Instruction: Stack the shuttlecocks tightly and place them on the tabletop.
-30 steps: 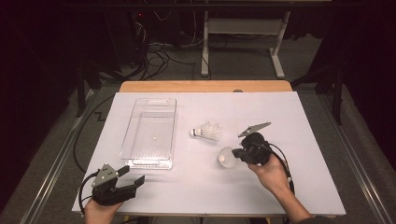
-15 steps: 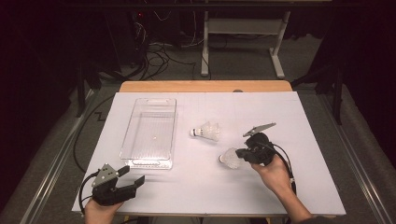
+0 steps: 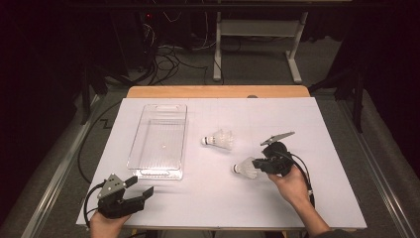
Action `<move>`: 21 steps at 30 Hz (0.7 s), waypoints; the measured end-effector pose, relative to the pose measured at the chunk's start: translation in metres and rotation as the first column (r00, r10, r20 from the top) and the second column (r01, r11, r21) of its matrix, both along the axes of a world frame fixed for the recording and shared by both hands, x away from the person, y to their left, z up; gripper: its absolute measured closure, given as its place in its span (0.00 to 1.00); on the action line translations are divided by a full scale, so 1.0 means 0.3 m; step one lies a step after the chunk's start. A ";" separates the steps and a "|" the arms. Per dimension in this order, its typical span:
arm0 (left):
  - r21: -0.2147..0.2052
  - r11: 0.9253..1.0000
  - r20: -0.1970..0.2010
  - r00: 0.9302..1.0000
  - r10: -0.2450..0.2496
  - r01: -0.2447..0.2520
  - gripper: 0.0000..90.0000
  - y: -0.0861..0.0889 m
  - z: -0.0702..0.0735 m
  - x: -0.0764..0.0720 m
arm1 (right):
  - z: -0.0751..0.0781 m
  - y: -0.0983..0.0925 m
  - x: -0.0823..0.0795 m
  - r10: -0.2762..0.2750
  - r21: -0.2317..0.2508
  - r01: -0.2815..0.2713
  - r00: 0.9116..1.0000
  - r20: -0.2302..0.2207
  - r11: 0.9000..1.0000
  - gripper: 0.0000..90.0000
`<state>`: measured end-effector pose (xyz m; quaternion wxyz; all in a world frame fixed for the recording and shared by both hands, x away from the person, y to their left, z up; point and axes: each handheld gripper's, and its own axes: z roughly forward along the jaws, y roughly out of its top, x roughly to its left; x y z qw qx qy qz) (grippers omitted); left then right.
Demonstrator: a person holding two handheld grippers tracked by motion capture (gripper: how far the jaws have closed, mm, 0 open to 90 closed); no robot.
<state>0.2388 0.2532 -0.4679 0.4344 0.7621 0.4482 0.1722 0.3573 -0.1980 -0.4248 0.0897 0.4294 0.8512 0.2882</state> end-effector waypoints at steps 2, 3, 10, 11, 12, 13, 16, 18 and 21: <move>0.000 1.000 0.000 1.000 0.000 0.000 0.32 0.000 0.000 0.000 | -0.005 -0.002 0.003 -0.004 -0.003 0.004 1.000 -0.007 1.000 0.95; 0.000 1.000 0.001 1.000 0.000 0.000 0.32 0.000 0.000 0.000 | -0.007 -0.002 0.004 -0.008 -0.001 0.008 1.000 -0.008 1.000 0.94; 0.000 1.000 0.000 1.000 -0.001 0.001 0.32 0.000 0.000 0.000 | -0.020 0.000 0.017 -0.014 -0.008 0.014 1.000 -0.010 1.000 0.93; 0.000 1.000 0.000 1.000 0.000 0.000 0.32 0.000 0.000 0.000 | -0.022 -0.001 0.019 -0.013 -0.011 0.013 1.000 -0.011 1.000 0.93; -0.001 1.000 0.000 1.000 0.000 0.000 0.32 0.000 0.000 0.000 | -0.023 -0.001 0.020 -0.018 -0.011 0.018 1.000 -0.016 1.000 0.93; -0.001 1.000 0.000 1.000 0.000 0.000 0.32 0.000 0.000 0.000 | -0.026 -0.001 0.023 -0.020 -0.009 0.020 1.000 -0.014 1.000 0.93; -0.001 1.000 0.001 1.000 -0.001 0.001 0.32 0.001 0.000 0.000 | -0.034 -0.002 0.027 -0.027 -0.006 0.027 0.999 -0.020 1.000 0.92; -0.001 1.000 0.000 1.000 -0.001 0.001 0.32 0.000 0.000 0.000 | -0.039 -0.004 0.030 -0.029 -0.008 0.029 0.999 -0.022 1.000 0.91; 0.001 1.000 0.001 1.000 -0.002 0.002 0.32 0.000 0.000 0.000 | -0.046 -0.005 0.033 -0.036 -0.010 0.035 0.999 -0.029 0.999 0.91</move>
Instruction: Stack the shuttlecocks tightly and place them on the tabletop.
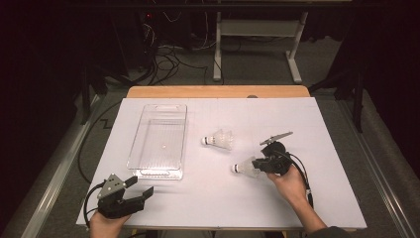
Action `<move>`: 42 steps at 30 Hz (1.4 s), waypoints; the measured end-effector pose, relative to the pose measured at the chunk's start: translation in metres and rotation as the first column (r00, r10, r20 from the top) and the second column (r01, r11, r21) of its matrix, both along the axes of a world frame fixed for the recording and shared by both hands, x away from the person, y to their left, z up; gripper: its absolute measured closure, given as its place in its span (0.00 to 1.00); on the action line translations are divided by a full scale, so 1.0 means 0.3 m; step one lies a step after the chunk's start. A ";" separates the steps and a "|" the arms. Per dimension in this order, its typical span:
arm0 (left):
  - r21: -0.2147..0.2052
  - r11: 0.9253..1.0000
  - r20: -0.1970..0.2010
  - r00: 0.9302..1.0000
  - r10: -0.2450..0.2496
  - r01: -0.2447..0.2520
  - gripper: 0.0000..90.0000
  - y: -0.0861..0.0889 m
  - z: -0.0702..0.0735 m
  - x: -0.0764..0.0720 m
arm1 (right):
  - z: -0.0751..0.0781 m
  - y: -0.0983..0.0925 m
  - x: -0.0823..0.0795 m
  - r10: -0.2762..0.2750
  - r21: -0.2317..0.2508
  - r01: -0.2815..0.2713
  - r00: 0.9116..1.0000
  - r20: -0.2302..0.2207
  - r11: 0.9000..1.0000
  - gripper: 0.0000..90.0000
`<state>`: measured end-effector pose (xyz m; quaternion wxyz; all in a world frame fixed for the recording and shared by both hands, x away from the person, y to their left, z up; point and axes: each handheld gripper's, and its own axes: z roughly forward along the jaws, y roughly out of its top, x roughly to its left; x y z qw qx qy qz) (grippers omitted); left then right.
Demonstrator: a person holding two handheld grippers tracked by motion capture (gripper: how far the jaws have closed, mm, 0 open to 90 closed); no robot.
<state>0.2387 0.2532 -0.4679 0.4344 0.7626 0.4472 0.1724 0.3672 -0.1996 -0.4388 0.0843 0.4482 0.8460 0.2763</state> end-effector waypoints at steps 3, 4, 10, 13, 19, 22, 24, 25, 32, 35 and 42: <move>0.000 1.000 0.000 1.000 0.000 0.000 0.32 0.000 0.000 0.000 | -0.006 -0.001 0.003 -0.010 0.004 0.010 1.000 -0.007 1.000 0.91; 0.001 1.000 0.000 1.000 -0.001 0.001 0.32 0.000 0.000 0.000 | -0.008 -0.002 0.004 -0.010 0.005 0.010 1.000 -0.008 1.000 0.90; 0.000 1.000 0.000 1.000 -0.001 0.001 0.32 0.000 0.000 0.000 | -0.015 -0.003 0.010 -0.009 0.005 0.009 1.000 -0.008 1.000 0.88; 0.000 1.000 0.000 1.000 -0.002 0.002 0.32 0.000 0.000 0.000 | -0.017 -0.001 0.011 -0.011 0.002 0.011 1.000 -0.010 1.000 0.86; 0.000 1.000 0.000 1.000 -0.002 0.002 0.32 0.000 0.000 0.000 | -0.024 0.001 0.013 -0.015 0.000 0.015 1.000 -0.017 1.000 0.83; 0.000 1.000 0.000 1.000 -0.002 0.002 0.32 0.000 0.000 0.000 | -0.027 0.002 0.014 -0.014 -0.004 0.014 1.000 -0.019 1.000 0.83; 0.000 1.000 0.001 1.000 -0.002 0.002 0.32 0.000 0.000 0.000 | -0.028 0.001 0.014 -0.013 -0.001 0.013 1.000 -0.022 1.000 0.82; 0.000 1.000 0.001 1.000 -0.002 0.002 0.32 0.000 0.000 0.000 | -0.028 -0.001 0.014 -0.014 0.002 0.014 1.000 -0.021 1.000 0.81; -0.002 1.000 0.000 1.000 -0.002 0.002 0.32 0.000 0.000 0.000 | -0.024 -0.006 0.011 -0.014 0.013 0.015 1.000 -0.018 1.000 0.77; 0.000 1.000 0.001 1.000 -0.003 0.003 0.32 0.000 0.000 0.000 | -0.023 -0.009 0.007 -0.017 0.018 0.017 1.000 -0.018 1.000 0.76; -0.001 1.000 0.001 1.000 -0.001 0.001 0.32 -0.001 0.000 0.000 | -0.015 -0.014 -0.003 -0.016 0.030 0.017 1.000 -0.012 0.999 0.73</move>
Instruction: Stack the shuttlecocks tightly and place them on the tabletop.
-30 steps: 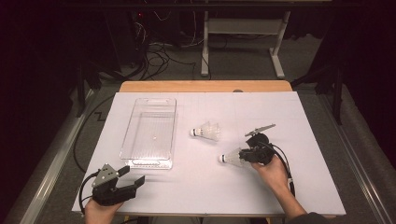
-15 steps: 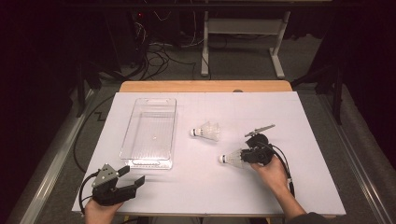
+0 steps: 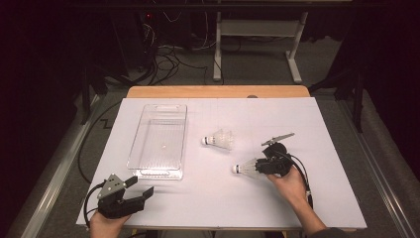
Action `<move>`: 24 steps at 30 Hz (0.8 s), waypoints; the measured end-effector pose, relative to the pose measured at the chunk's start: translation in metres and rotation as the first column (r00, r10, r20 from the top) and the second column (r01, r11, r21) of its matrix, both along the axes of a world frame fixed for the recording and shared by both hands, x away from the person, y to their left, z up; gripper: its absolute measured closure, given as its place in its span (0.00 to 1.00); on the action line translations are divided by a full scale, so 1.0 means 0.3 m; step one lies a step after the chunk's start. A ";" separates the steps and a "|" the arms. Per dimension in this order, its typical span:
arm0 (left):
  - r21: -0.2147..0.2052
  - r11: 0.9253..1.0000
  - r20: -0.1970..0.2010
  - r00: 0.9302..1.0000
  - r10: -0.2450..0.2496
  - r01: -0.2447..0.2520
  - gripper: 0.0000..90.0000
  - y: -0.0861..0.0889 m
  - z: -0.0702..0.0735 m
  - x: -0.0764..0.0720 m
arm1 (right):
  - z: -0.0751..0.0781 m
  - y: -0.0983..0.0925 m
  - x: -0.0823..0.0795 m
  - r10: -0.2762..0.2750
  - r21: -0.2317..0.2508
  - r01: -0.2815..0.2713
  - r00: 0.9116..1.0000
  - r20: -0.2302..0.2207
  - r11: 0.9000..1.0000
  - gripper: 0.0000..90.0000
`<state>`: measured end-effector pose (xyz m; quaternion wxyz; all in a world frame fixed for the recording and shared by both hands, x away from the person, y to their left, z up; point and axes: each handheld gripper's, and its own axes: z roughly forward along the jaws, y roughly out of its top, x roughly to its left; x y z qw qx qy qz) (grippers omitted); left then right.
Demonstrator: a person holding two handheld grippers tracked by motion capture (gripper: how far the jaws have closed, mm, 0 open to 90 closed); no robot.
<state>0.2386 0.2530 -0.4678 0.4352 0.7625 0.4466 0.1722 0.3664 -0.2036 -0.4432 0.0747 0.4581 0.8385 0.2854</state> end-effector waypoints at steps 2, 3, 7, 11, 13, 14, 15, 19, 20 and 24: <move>0.000 1.000 0.000 1.000 0.001 -0.001 0.32 0.000 0.000 0.000 | 0.004 -0.001 -0.004 0.005 0.002 -0.005 1.000 0.004 1.000 0.73; -0.001 1.000 0.000 1.000 0.001 -0.001 0.32 0.000 0.000 0.000 | 0.007 -0.001 -0.008 0.003 0.005 -0.003 1.000 0.003 1.000 0.72; -0.001 1.000 0.000 1.000 0.001 -0.001 0.32 0.000 0.000 0.000 | 0.011 -0.005 -0.016 0.006 0.008 -0.006 1.000 0.011 1.000 0.71; -0.001 1.000 0.000 1.000 0.001 -0.001 0.32 0.000 0.000 0.000 | 0.013 -0.010 -0.020 -0.001 0.014 0.001 1.000 0.012 1.000 0.70; -0.001 1.000 0.000 1.000 0.001 -0.001 0.32 0.000 0.000 0.000 | 0.013 -0.014 -0.022 0.000 0.015 0.000 1.000 0.016 1.000 0.70; -0.001 1.000 0.000 1.000 0.002 -0.002 0.32 0.000 0.000 0.000 | 0.013 -0.016 -0.023 0.002 0.016 -0.003 1.000 0.019 1.000 0.70; -0.002 1.000 -0.001 1.000 0.001 -0.001 0.32 0.000 0.000 0.000 | 0.014 -0.017 -0.026 -0.002 0.017 0.002 1.000 0.017 1.000 0.70; -0.002 1.000 0.000 1.000 0.001 -0.001 0.32 0.000 0.000 0.000 | 0.017 -0.029 -0.034 -0.005 0.023 0.004 1.000 0.019 1.000 0.69; -0.002 1.000 0.000 1.000 0.001 -0.001 0.32 0.000 0.000 0.000 | 0.017 -0.032 -0.036 -0.006 0.025 0.006 1.000 0.022 1.000 0.69; -0.003 1.000 0.000 1.000 0.002 -0.002 0.32 0.000 0.000 0.000 | 0.018 -0.046 -0.048 -0.017 0.036 0.016 1.000 0.022 0.999 0.68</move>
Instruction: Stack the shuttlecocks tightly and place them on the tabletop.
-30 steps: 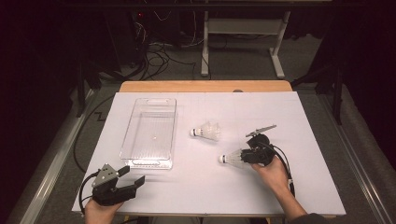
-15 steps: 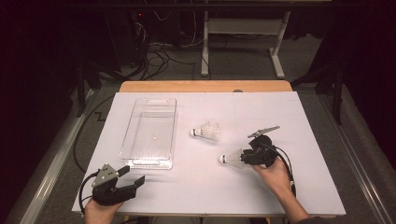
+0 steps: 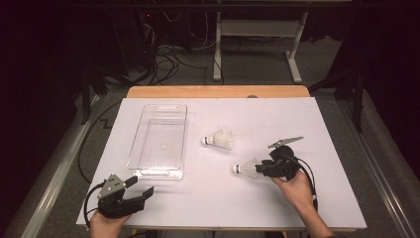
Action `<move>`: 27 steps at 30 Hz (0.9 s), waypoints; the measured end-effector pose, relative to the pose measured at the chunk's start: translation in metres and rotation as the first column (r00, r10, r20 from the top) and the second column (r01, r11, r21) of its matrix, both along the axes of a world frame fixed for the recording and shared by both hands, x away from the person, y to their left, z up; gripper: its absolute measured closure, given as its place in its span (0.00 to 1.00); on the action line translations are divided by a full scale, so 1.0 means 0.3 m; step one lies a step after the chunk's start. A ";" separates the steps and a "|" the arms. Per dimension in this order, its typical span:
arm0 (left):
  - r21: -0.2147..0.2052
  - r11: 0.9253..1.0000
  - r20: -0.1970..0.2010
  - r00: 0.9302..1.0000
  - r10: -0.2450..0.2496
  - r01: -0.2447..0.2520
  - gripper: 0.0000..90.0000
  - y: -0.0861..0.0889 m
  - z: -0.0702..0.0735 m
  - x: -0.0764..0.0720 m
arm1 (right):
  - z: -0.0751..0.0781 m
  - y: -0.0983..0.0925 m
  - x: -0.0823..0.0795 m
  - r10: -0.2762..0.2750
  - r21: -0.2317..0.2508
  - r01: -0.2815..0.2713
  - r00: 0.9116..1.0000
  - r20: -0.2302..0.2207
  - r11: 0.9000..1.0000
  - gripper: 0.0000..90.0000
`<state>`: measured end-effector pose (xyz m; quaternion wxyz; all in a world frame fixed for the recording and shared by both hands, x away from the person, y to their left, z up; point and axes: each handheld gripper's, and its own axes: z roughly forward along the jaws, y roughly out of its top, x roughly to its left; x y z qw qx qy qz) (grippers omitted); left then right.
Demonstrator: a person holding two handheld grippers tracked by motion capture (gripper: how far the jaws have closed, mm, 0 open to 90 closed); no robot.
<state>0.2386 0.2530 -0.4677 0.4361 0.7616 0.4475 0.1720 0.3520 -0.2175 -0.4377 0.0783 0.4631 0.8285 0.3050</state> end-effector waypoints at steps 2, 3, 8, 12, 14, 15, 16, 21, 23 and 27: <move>0.000 1.000 0.000 1.000 0.000 0.000 0.32 0.000 0.000 0.000 | 0.001 -0.006 -0.006 -0.002 0.002 0.002 1.000 0.004 1.000 0.68; -0.001 1.000 0.000 1.000 0.000 0.000 0.32 0.000 0.000 0.000 | 0.001 -0.009 -0.009 -0.001 0.004 0.001 1.000 0.007 1.000 0.68; 0.000 1.000 0.000 1.000 0.001 -0.001 0.32 0.000 0.000 0.000 | 0.006 -0.020 -0.026 0.000 0.017 0.000 1.000 0.016 1.000 0.68; 0.000 1.000 -0.001 1.000 0.001 -0.001 0.32 0.000 0.000 0.000 | 0.012 -0.029 -0.041 -0.004 0.030 0.003 1.000 0.024 1.000 0.68; 0.000 1.000 -0.001 1.000 0.002 -0.002 0.32 0.000 0.000 0.000 | 0.014 -0.031 -0.048 -0.006 0.034 0.005 1.000 0.029 0.999 0.68; 0.000 1.000 0.000 1.000 0.001 -0.001 0.32 0.000 0.000 0.000 | 0.016 -0.033 -0.052 -0.006 0.037 0.004 1.000 0.030 0.999 0.68; 0.000 1.000 0.000 1.000 0.002 -0.002 0.32 0.000 0.000 0.000 | 0.018 -0.036 -0.057 -0.001 0.038 0.000 0.999 0.035 0.999 0.68; 0.000 1.000 0.000 1.000 0.002 -0.002 0.32 0.000 0.000 0.000 | 0.024 -0.040 -0.075 0.003 0.046 -0.005 0.999 0.045 0.999 0.68; 0.000 1.000 0.000 1.000 0.002 -0.002 0.32 0.000 0.000 0.000 | 0.026 -0.039 -0.082 0.003 0.049 -0.005 0.999 0.047 0.999 0.68; 0.000 1.000 0.000 1.000 0.002 -0.002 0.32 0.000 0.000 0.000 | 0.031 -0.037 -0.097 0.009 0.053 -0.012 0.999 0.052 0.999 0.68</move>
